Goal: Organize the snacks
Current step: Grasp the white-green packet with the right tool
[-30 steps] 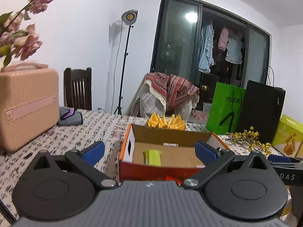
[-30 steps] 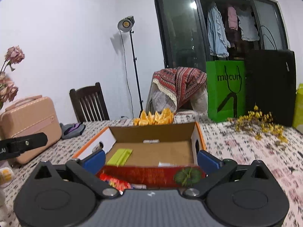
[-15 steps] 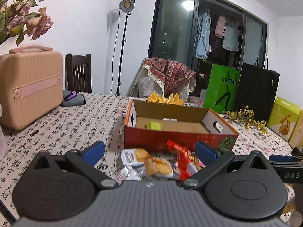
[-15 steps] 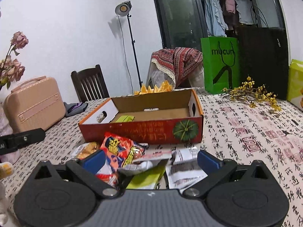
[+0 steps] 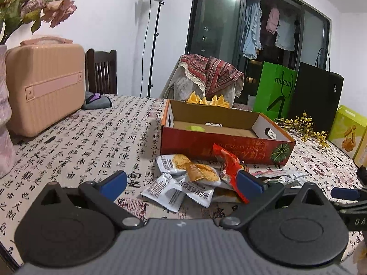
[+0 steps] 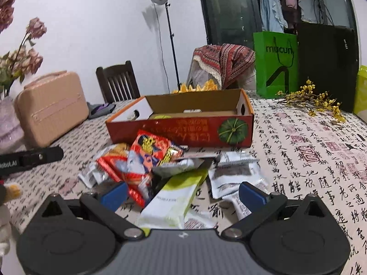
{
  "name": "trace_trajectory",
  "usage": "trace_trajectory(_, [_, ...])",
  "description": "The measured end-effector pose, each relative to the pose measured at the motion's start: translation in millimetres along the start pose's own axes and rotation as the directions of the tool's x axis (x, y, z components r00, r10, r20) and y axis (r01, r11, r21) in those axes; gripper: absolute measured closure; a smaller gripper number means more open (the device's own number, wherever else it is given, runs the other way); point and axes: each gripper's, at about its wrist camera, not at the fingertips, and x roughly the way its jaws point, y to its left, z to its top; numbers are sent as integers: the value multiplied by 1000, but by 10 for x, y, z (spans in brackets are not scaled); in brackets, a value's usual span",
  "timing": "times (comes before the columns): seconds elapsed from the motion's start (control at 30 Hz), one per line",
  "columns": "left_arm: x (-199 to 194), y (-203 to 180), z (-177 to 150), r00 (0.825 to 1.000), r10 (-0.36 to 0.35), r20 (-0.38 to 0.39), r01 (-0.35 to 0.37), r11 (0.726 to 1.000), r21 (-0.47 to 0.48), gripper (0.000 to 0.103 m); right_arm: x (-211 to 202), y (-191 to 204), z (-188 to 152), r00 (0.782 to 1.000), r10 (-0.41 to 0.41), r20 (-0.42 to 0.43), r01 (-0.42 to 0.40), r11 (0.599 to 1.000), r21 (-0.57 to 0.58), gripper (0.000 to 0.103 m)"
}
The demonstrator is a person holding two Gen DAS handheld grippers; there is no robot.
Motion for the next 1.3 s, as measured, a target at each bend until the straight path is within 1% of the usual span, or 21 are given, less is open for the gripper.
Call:
trace_trajectory(0.07, [7, 15, -10, 1000, -2, -8, 2, 1000, -3, 0, 41, 34, -9, 1000, -2, -11, 2, 1000, -13, 4])
trace_trajectory(0.1, [13, 17, -14, 1000, -1, -14, 1, 1000, -5, 0, 64, 52, -7, 1000, -1, -18, 0, 1000, -15, 9])
trace_trajectory(0.2, [17, 21, -20, 999, -5, -39, 5, 1000, 0, 0, 145, 120, 21, 999, 4, -49, -6, 1000, -25, 18])
trace_trajectory(0.27, [-2, 24, -32, 999, -6, -45, 7, 1000, 11, 0, 221, 159, 45, 998, 0, -67, -3, 999, -41, 21])
trace_trajectory(0.37, [-23, 33, -36, 999, 11, -50, -10, 1000, 20, 0, 398, 163, 74, 995, -17, -101, 12, 999, -44, 31])
trace_trajectory(0.43, [-33, 42, -38, 998, 29, -52, -28, 999, 21, 0, 548, 125, 83, 990, -7, -141, 4, 1000, -22, 36])
trace_trajectory(0.5, [-49, 59, -44, 998, 35, -51, -35, 999, 13, 0, 663, 92, 76, 983, -13, -181, 12, 1000, -6, 53])
trace_trajectory(0.53, [-51, 71, -45, 998, 35, -52, -35, 999, 7, 0, 688, 77, 61, 981, -5, -192, 5, 1000, 0, 55])
trace_trajectory(0.6, [-35, 89, -52, 997, 41, -62, -41, 999, -2, 0, 654, 69, 51, 984, -7, -177, 7, 1000, -3, 64])
trace_trajectory(0.63, [-18, 96, -51, 997, 45, -69, -45, 999, -4, 0, 618, 64, 56, 987, -14, -163, 14, 1000, -6, 64])
trace_trajectory(0.7, [12, 100, -45, 996, 46, -78, -46, 999, 0, 0, 511, -10, 75, 992, 8, -123, -5, 1000, 25, 64])
trace_trajectory(0.8, [108, 79, -32, 993, 53, -103, -51, 998, 21, 0, 364, -116, 75, 998, 7, -60, -4, 998, 57, 64])
trace_trajectory(0.97, [318, 25, -84, 986, 44, -160, -42, 999, 20, 0, 197, -282, 111, 1000, 11, 16, -12, 995, 96, 64])
trace_trajectory(1.07, [404, -17, -91, 984, 41, -175, -39, 999, 18, 0, 161, -337, 168, 999, 26, 44, -30, 995, 96, 64])
trace_trajectory(1.17, [452, -66, -55, 984, 53, -170, -49, 998, 28, 0, 155, -366, 210, 997, 42, 63, -47, 996, 80, 64])
trace_trajectory(1.27, [469, -89, -4, 987, 61, -150, -59, 998, 22, 0, 210, -394, 214, 997, 55, 59, -58, 997, 55, 64])
trace_trajectory(1.3, [474, -100, 14, 988, 61, -143, -59, 998, 19, 0, 234, -400, 205, 996, 70, 52, -72, 996, 43, 64])
